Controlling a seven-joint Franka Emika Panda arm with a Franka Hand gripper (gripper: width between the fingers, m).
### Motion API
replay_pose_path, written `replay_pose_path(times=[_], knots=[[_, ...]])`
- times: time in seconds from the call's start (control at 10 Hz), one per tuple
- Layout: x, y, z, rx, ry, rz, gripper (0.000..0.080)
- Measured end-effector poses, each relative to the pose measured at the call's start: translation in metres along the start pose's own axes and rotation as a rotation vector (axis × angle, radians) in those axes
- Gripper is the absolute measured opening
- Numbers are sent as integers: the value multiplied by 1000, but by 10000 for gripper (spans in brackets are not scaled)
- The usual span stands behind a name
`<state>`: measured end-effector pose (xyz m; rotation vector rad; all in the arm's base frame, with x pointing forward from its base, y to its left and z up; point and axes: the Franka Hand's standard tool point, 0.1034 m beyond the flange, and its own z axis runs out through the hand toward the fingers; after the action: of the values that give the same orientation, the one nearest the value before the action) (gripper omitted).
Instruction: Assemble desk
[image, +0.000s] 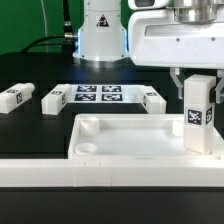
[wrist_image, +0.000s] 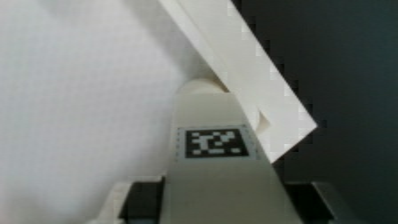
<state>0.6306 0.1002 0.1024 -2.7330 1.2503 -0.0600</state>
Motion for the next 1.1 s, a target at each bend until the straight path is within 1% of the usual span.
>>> replay_pose_path(times=[0.2, 0.4, 0.5, 0.6, 0.7, 0.8, 0.9, 1.0, 1.1], knots=[[-1, -1, 0, 1, -1, 129, 291], [-2, -2, 1, 3, -5, 200, 291], [-2, -2, 1, 3, -6, 184, 361], [-3, -2, 1, 3, -6, 182, 497], [-3, -2, 1, 3, -6, 142, 497], [-3, -2, 1, 1, -7, 89, 624], [-2, -2, 0, 1, -5, -98, 642], [-2, -2, 0, 1, -5, -159, 647], [-2, -2, 0, 1, -5, -274, 647]])
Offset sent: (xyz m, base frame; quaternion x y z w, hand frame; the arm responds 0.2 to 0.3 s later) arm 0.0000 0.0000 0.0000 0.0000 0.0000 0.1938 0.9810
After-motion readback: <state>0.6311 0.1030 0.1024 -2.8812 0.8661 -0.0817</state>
